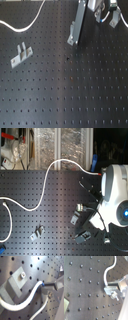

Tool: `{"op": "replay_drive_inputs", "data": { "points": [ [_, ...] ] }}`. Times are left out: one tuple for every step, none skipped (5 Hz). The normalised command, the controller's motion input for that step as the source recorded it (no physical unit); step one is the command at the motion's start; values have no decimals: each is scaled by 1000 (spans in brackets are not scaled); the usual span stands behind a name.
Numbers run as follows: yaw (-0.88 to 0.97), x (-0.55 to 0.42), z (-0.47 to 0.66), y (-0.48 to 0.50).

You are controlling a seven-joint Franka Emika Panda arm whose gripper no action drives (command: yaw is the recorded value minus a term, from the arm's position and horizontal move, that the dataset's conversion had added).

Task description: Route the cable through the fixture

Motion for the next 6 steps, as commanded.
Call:
{"op": "replay_drive_inputs", "data": {
  "points": [
    [0, 278, -311, -250],
    [0, 275, -655, -249],
    [0, 434, -714, -352],
    [0, 350, -861, -254],
    [77, -105, -723, 296],
    [114, -350, -891, 463]
  ]
}}
